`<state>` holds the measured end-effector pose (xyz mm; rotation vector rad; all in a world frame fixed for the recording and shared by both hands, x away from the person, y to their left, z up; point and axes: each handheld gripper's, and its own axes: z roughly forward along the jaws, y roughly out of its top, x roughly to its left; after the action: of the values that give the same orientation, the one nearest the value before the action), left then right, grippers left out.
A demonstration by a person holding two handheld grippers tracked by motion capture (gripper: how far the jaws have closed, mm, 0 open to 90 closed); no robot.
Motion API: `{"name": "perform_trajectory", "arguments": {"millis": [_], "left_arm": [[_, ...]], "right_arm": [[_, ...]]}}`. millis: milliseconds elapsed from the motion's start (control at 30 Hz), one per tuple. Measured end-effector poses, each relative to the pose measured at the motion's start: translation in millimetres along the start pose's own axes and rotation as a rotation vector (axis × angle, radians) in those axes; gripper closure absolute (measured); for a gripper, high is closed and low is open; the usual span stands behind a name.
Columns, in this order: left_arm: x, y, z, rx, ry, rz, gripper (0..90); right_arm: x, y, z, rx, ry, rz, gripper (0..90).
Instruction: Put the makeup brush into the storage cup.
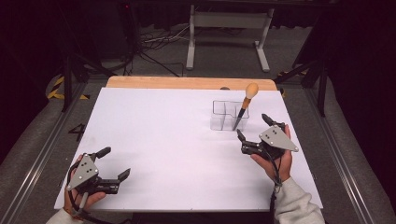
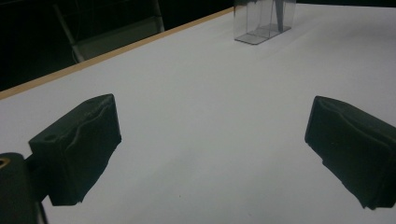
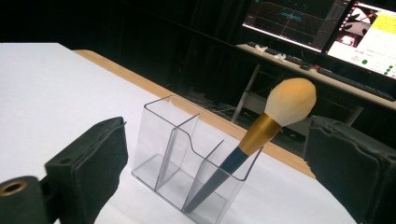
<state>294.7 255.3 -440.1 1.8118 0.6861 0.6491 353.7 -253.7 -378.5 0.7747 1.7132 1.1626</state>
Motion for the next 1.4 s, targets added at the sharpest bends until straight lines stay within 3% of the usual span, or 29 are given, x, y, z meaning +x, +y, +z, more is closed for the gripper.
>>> {"name": "perform_trajectory", "arguments": {"millis": [433, 700, 1100, 1400], "left_arm": [[0.1, 0.0, 0.0, 0.003, -0.001, -0.001, 4.0], [0.2, -0.1, 0.6, 0.003, -0.003, 0.003, 4.0], [-0.3, 0.0, 1.0, 0.003, -0.006, 0.005, 4.0], [-1.1, -0.2, 1.6, 0.013, -0.011, 0.010, 4.0]], "right_arm": [[1.4, -5.7, -8.4, 0.007, 0.019, -0.014, 7.1], [5.6, -8.5, -14.6, 0.005, 0.021, -0.051, 7.1], [8.8, -17.3, -23.7, 0.015, 0.060, -0.061, 7.0], [8.6, -25.3, -31.3, 0.018, 0.061, -0.062, 6.9]]}}
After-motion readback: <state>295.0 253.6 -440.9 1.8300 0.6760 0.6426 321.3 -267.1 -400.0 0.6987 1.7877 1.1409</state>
